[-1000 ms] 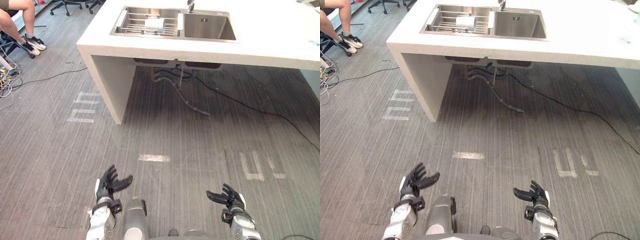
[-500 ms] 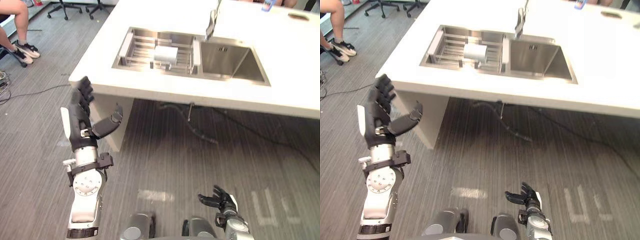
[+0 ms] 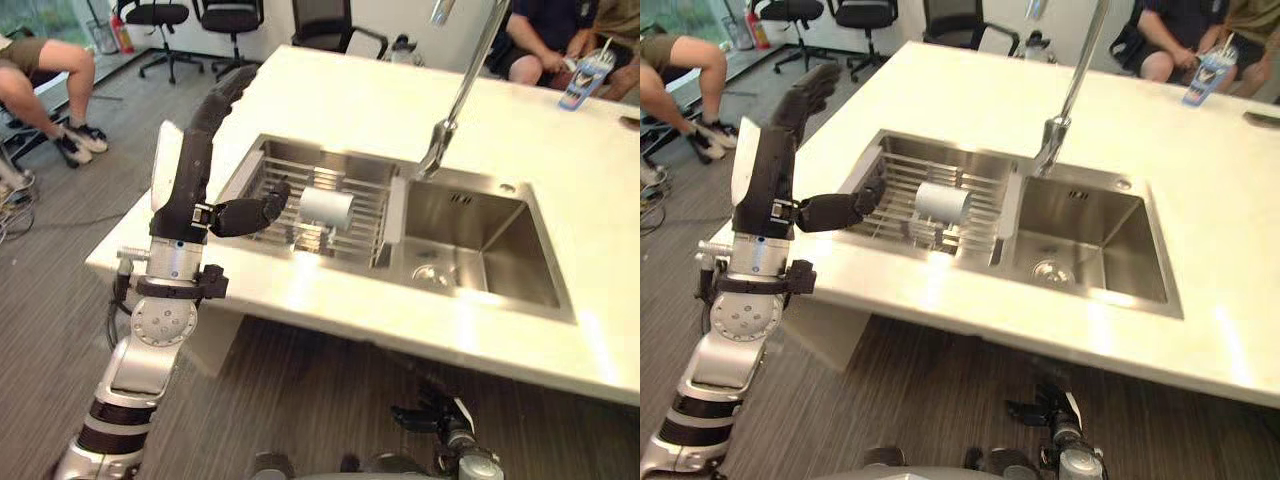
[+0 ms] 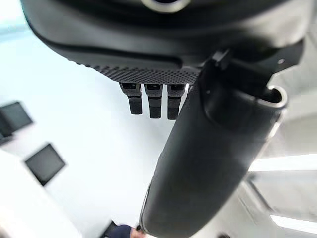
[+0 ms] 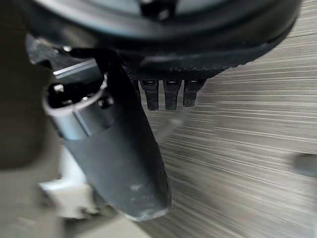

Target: Walk over to the sink, pick up the cup, carry it to the dishwasher, place the cup inside the dishwasher, then close the dishwasher door

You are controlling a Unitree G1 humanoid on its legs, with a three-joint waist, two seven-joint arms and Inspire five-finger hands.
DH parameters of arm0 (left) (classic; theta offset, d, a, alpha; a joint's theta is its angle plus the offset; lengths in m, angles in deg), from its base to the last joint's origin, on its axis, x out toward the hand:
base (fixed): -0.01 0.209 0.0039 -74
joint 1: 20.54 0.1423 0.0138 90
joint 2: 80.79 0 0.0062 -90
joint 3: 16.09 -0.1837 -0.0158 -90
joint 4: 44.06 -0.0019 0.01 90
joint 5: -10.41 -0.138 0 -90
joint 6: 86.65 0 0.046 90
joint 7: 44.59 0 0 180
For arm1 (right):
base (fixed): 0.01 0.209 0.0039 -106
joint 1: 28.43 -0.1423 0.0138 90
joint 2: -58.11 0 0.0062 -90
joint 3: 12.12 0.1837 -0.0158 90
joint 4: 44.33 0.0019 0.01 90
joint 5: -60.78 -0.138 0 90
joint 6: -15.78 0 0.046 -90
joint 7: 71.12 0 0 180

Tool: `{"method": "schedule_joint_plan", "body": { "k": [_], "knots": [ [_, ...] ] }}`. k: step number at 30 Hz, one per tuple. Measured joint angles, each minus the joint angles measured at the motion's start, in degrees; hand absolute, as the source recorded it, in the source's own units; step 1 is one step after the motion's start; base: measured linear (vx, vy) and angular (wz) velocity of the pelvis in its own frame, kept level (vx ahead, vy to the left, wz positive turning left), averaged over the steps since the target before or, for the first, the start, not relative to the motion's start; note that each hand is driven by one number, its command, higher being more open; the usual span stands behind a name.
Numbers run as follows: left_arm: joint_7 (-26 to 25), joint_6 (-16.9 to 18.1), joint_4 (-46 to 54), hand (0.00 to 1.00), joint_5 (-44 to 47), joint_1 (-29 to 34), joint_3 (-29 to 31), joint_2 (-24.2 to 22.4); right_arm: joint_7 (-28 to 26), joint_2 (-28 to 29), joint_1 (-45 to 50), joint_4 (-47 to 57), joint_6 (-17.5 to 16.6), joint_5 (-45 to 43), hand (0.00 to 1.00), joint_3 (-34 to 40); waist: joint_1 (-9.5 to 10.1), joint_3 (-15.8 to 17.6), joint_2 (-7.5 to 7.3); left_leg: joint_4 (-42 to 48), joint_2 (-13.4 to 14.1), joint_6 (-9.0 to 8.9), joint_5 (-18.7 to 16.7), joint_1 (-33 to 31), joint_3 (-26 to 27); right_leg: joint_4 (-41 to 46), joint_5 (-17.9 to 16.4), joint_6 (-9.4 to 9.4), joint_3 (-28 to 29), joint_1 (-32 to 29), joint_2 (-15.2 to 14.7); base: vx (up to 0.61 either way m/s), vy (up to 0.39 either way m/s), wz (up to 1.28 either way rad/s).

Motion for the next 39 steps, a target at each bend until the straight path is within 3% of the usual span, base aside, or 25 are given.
{"method": "schedule_joint_plan", "body": {
  "k": [2,4,5,6,7,11,15,23,31,39],
  "knots": [
    [1.4,0.3,-2.5,0.90,-0.1,-3.1,-2.7,0.8,0.0,-0.4,-0.4,-0.8,0.0,-0.1,0.90,0.2,0.06,0.1,-0.17,-11.0,-1.5,-0.66,0.4,-2.2,-0.9,-1.0,-0.4,0.68,0.4,2.3,-1.5,0.34,0.085,-0.24],
    [2.4,0.2,-6.0,0.90,-0.8,-6.1,-5.8,1.0,0.0,-0.9,0.4,-1.8,0.0,-0.1,0.90,0.3,-0.32,-0.1,0.19,-25.7,-3.7,-1.22,8.7,-1.4,-2.8,-0.4,-3.3,3.24,0.6,4.2,-2.6,0.31,0.170,-0.12],
    [3.0,0.0,-7.1,0.90,-1.7,-7.4,-7.6,1.7,0.0,-0.7,0.9,-3.3,0.2,-0.1,0.90,0.3,-0.32,-0.5,0.54,-28.9,-4.3,-1.68,16.1,-1.4,-4.2,0.7,-6.8,4.78,1.4,4.8,-2.4,0.26,0.153,-0.09],
    [3.7,-0.7,-8.0,0.90,-2.4,-8.2,-9.9,1.9,0.1,1.3,1.4,-4.3,0.5,-0.1,0.90,0.3,-0.65,-0.7,-1.58,-30.1,-5.9,-1.34,16.0,-0.4,-4.1,2.1,-7.3,4.81,1.4,4.5,-4.2,0.31,0.171,0.04],
    [4.6,-1.1,-8.4,0.90,-2.7,-8.6,-11.5,1.9,0.0,2.3,2.6,-4.4,0.5,-0.1,0.90,0.3,-0.82,-1.1,-2.70,-31.4,-6.8,-0.99,16.3,-0.2,-3.8,2.3,-7.4,4.74,1.6,4.2,-5.2,0.23,0.078,0.16],
    [7.5,-2.8,-9.2,0.90,-3.9,-9.4,-17.7,2.1,-0.6,4.9,4.0,-4.4,0.9,0.0,0.90,0.3,-0.32,-1.1,-4.31,-33.5,-7.9,-0.46,16.1,1.8,-1.9,2.4,-7.0,5.30,3.1,4.3,-6.8,0.15,0.047,-0.09],
    [9.8,-2.7,-12.2,0.90,-5.7,-11.1,-21.1,0.4,-0.7,5.0,3.3,-4.0,0.8,0.1,0.90,0.2,-0.79,-1.6,-4.81,-36.4,-7.9,-0.48,17.0,3.0,-0.8,1.5,-6.9,5.36,4.8,4.0,-6.9,0.03,-0.020,-0.17],
    [11.5,-3.3,-23.9,0.90,-9.7,-14.4,-21.0,-0.5,-1.1,3.2,4.5,-7.7,1.0,0.2,0.90,0.3,-2.75,-1.9,-5.38,-47.3,-7.7,-1.16,24.1,4.8,-0.7,-0.2,-6.6,5.36,5.7,1.3,-6.7,-0.04,-0.039,-0.02],
    [11.1,-4.8,-33.0,0.90,-12.6,-14.5,-21.0,1.2,-1.3,3.0,4.0,-9.0,1.0,0.2,0.90,0.1,-4.08,-1.9,-5.27,-56.3,-7.5,-0.22,29.8,7.1,0.0,-1.8,-4.6,6.35,5.9,-0.2,-7.1,-0.05,0.033,-0.03],
    [10.6,-5.0,-35.2,0.90,-15.8,-15.1,-20.6,4.1,-1.5,3.0,3.7,-8.9,1.0,0.2,0.90,-0.2,-4.81,-1.5,-4.98,-57.5,-7.8,-0.10,30.4,7.6,0.5,-2.9,-4.4,6.87,6.0,-0.2,-7.6,-0.05,0.037,-0.03]
  ]
}}
